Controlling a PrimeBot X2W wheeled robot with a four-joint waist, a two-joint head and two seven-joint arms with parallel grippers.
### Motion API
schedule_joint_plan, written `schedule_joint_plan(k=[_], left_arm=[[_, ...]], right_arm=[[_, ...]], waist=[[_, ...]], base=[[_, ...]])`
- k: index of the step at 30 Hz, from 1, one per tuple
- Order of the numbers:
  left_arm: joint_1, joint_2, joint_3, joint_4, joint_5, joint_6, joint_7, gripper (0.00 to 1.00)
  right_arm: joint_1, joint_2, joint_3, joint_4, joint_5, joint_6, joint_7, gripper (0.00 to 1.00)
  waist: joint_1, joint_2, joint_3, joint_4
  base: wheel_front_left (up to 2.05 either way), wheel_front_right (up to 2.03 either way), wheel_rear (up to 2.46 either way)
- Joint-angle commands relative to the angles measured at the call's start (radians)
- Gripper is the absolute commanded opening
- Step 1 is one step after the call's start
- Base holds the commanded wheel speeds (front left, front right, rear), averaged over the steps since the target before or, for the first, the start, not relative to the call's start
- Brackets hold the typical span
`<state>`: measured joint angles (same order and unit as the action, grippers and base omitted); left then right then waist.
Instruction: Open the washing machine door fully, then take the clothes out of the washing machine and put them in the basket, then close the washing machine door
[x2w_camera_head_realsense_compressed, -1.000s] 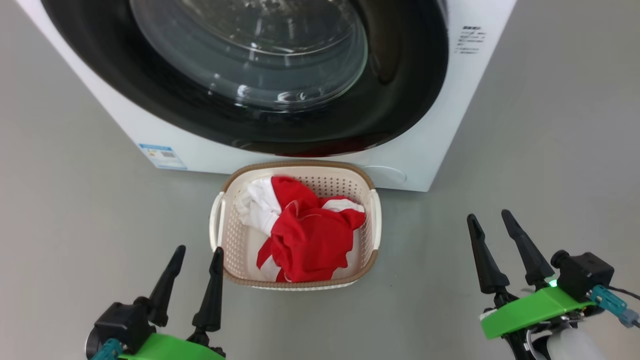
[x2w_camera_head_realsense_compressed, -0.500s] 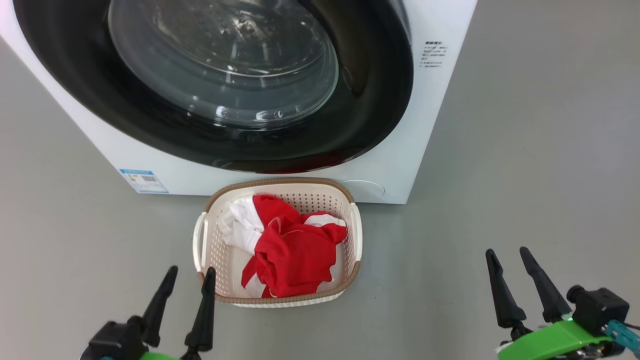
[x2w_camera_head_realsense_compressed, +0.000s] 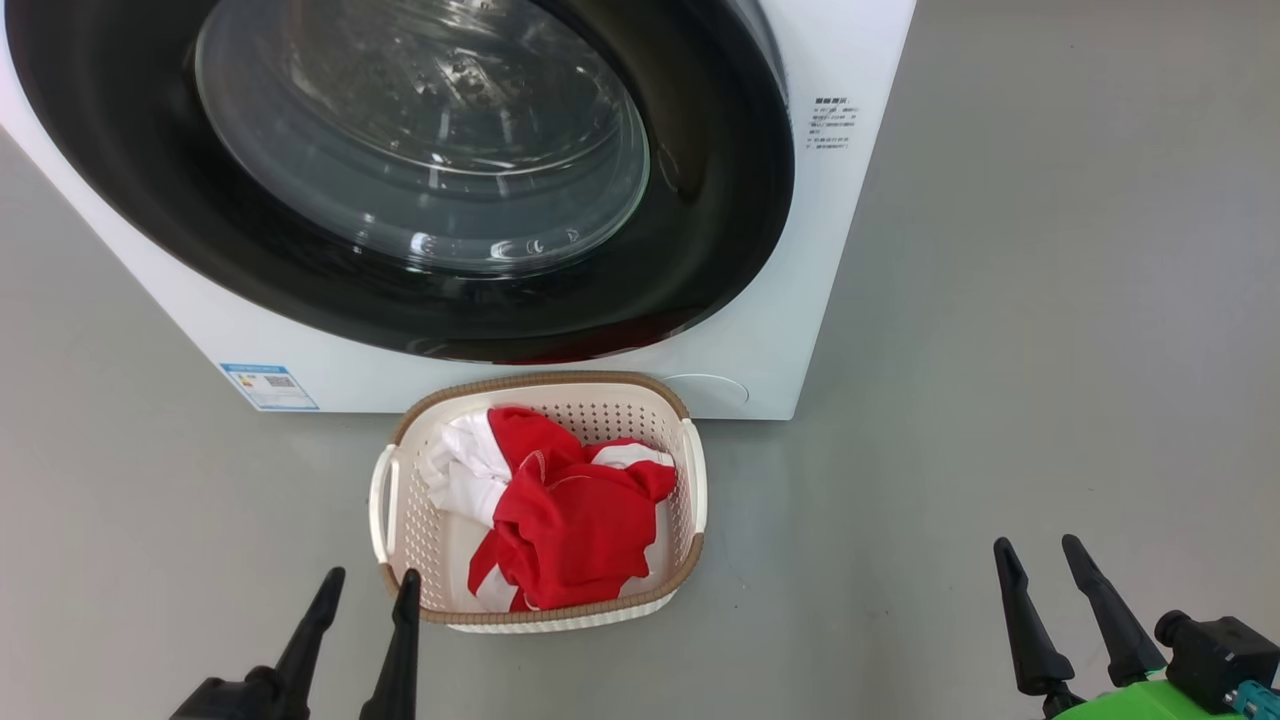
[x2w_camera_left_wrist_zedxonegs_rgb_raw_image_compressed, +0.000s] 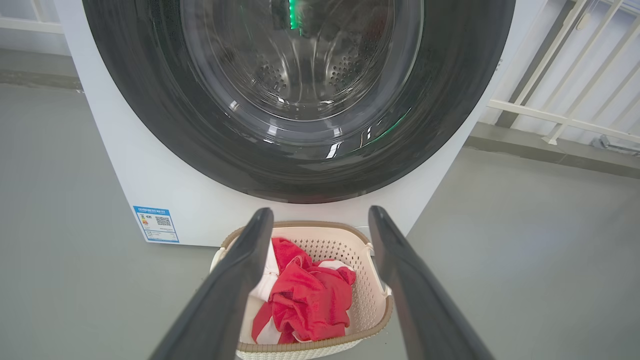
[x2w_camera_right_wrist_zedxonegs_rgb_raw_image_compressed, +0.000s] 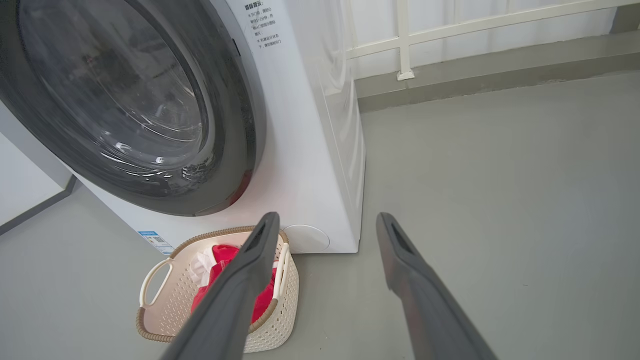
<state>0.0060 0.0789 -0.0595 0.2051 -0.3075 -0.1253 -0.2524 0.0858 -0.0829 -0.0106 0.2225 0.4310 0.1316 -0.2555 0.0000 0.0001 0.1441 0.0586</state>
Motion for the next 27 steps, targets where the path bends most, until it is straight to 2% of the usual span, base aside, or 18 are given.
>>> schedule_joint_plan(k=[1, 21, 22, 27], left_arm=[[0.002, 0.010, 0.040, -0.027, 0.009, -0.005, -0.009, 1.00], [0.010, 0.001, 0.044, -0.029, -0.012, -0.005, -0.009, 1.00], [0.016, -0.005, 0.009, -0.002, -0.010, 0.001, 0.000, 0.00], [0.017, -0.019, -0.005, 0.056, -0.012, 0.002, 0.007, 0.00]], right_arm=[[0.001, -0.014, 0.018, -0.027, 0.000, -0.001, -0.006, 1.00], [0.010, -0.013, 0.018, -0.031, -0.002, -0.001, -0.006, 1.00], [0.013, 0.001, -0.005, -0.001, 0.000, 0.000, 0.000, 0.00], [0.013, 0.023, -0.004, 0.058, 0.002, 0.000, 0.001, 0.00]], waist=[[0.0000, -0.0001, -0.001, -0.001], [0.0000, -0.0001, -0.009, 0.004], [0.0000, -0.0001, -0.009, 0.004], [0.0000, -0.0001, -0.009, 0.004]], base=[[0.00, 0.00, 0.00], [0.00, 0.00, 0.00], [0.00, 0.00, 0.00], [0.00, 0.00, 0.00]])
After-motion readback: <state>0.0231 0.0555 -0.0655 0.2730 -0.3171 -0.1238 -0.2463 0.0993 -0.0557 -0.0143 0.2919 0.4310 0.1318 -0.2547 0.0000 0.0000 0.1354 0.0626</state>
